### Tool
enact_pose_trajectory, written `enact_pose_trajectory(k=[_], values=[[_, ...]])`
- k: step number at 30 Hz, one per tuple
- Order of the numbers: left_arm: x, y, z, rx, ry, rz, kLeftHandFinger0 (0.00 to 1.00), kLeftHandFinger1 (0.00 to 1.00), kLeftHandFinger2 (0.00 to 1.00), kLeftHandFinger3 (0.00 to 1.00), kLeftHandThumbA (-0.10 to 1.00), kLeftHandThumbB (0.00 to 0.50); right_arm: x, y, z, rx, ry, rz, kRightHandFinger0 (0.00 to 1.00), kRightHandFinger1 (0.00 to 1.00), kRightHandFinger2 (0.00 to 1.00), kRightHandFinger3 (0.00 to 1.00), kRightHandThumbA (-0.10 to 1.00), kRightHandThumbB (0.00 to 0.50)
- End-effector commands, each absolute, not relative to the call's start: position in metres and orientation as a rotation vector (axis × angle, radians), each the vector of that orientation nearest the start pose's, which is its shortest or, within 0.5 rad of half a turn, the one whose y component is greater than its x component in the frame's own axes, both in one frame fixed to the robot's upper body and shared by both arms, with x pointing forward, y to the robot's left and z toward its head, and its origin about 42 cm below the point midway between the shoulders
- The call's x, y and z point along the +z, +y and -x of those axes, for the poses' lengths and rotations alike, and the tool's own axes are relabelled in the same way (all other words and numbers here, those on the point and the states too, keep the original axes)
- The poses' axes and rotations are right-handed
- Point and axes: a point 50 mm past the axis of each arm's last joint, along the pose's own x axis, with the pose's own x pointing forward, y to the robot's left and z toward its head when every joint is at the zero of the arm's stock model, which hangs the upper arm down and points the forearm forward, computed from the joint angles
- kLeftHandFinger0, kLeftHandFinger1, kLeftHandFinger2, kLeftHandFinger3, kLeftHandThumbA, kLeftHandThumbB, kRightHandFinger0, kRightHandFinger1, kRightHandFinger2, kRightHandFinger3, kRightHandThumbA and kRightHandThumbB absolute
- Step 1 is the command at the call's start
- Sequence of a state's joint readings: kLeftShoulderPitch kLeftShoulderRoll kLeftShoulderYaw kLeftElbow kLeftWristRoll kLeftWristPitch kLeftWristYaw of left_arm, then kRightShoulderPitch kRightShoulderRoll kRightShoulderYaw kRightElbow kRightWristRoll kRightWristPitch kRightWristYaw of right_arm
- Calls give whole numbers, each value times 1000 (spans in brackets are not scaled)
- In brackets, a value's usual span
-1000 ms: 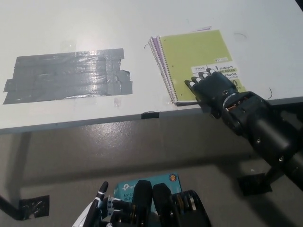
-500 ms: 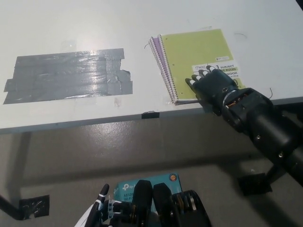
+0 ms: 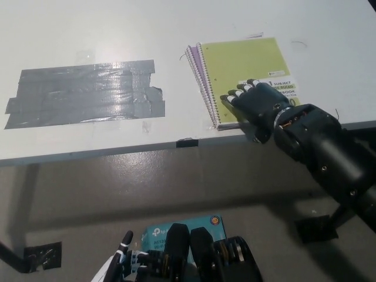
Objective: The robot uses its right hand to align two notebooks stacked together until they are fully overlapped
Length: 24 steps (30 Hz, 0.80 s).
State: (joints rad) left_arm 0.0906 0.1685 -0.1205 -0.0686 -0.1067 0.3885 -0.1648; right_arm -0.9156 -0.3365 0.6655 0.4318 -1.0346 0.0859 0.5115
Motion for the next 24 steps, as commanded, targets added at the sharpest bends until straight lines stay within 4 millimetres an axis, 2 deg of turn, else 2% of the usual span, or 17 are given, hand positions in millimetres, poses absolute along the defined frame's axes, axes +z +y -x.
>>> enact_pose_trajectory(k=[1,6,7,8,11,12,13,14,15,16,17,18,20,22,24], values=[[66,234,-240,-272,398,-59,346,666,678,516,1000,500,289,-140,-501,567,-193,1842,1000,1000,1000,1000,887,500],[67,237,-239,-270,405,-58,346,672,681,487,1000,500,300,-144,-502,538,-200,1866,1000,1000,1000,1000,877,500],[66,237,-239,-272,394,-63,342,666,664,476,1000,500,308,-148,-501,533,-208,1876,1000,1000,1000,1000,875,500],[66,237,-239,-269,397,-64,348,669,669,478,1000,500,312,-149,-500,534,-196,1866,1000,1000,1000,1000,852,500],[67,237,-238,-272,403,-57,357,671,665,473,1000,500,320,-155,-502,537,-143,1839,1000,1000,1000,1000,694,500],[67,237,-238,-272,403,-57,355,669,666,473,1000,500,321,-155,-502,538,-139,1837,1000,1000,1000,1000,689,500],[66,237,-239,-272,397,-56,334,639,641,464,1000,500,327,-159,-505,542,-122,1760,1000,1000,1000,1000,577,442],[66,237,-239,-269,398,-54,327,630,637,450,1000,500,330,-160,-505,540,-116,1726,1000,1000,1000,1000,507,406],[66,236,-239,-264,403,-52,327,634,651,448,1000,500,336,-162,-506,532,-99,1646,1000,1000,1000,1000,509,375],[65,235,-238,-265,404,-48,327,635,653,447,1000,500,338,-164,-505,531,-93,1631,1000,1000,1000,1000,509,373],[65,234,-238,-267,405,-49,329,635,651,446,1000,500,342,-165,-506,516,-80,1565,1000,1000,1000,1000,483,348],[65,234,-238,-266,409,-46,355,662,678,451,1000,500,349,-168,-508,514,-88,1513,1000,1000,1000,1000,474,284],[65,234,-239,-266,405,-53,358,663,676,452,1000,500,353,-169,-511,495,-86,1442,1000,1000,1000,1000,442,268],[64,232,-240,-267,402,-55,349,645,640,436,1000,500,352,-174,-518,413,-127,1342,1000,1000,1000,1000,464,291],[64,230,-240,-272,398,-52,336,630,629,430,1000,500,351,-178,-519,368,-143,1313,1000,1000,1000,1000,479,282]])
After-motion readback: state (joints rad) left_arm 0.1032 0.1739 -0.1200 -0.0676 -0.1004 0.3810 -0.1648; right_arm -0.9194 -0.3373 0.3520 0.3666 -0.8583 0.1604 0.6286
